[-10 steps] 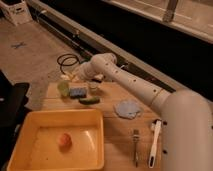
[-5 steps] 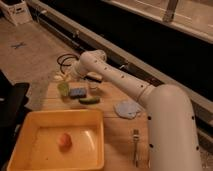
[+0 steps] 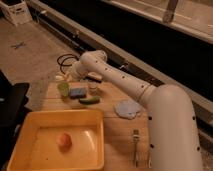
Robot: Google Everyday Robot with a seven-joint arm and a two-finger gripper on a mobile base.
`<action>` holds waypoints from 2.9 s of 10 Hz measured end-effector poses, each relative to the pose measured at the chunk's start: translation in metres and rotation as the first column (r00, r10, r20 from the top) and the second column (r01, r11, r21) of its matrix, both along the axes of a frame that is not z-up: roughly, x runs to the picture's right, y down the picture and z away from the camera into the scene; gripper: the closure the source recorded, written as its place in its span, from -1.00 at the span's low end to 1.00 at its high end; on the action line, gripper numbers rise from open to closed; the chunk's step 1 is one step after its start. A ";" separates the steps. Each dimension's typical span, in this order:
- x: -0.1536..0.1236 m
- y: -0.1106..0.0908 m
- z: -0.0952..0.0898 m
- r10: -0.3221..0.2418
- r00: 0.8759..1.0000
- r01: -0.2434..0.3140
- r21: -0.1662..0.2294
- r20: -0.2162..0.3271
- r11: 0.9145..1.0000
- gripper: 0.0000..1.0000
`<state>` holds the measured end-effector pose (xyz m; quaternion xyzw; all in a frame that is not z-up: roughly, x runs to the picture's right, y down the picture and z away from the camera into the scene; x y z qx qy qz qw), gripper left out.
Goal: Place banana in plastic cup
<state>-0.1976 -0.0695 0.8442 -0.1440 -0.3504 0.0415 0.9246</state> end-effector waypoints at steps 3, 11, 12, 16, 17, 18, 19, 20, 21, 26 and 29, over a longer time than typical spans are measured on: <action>0.008 0.005 0.019 0.028 1.000 -0.028 -0.028 0.006 0.999 1.00; -0.046 0.005 0.055 -0.008 0.996 0.014 -0.069 0.088 0.997 1.00; -0.055 0.009 0.060 -0.018 0.995 0.025 -0.076 0.096 0.997 1.00; -0.070 0.023 0.074 -0.032 0.993 0.045 -0.111 0.111 0.993 1.00; -0.072 0.025 0.075 -0.032 0.993 0.046 -0.118 0.110 0.992 0.99; -0.070 0.027 0.077 -0.032 0.994 0.045 -0.127 0.105 0.991 0.89; -0.068 0.028 0.078 -0.031 0.995 0.044 -0.135 0.098 0.990 0.66; -0.068 0.029 0.079 -0.031 0.995 0.044 -0.140 0.096 0.989 0.50; -0.067 0.031 0.079 -0.031 0.995 0.044 -0.146 0.091 0.988 0.26; -0.065 0.033 0.081 -0.035 0.996 0.047 -0.156 0.080 0.987 -0.50; -0.066 0.032 0.080 -0.038 0.996 0.050 -0.153 0.079 0.987 -0.50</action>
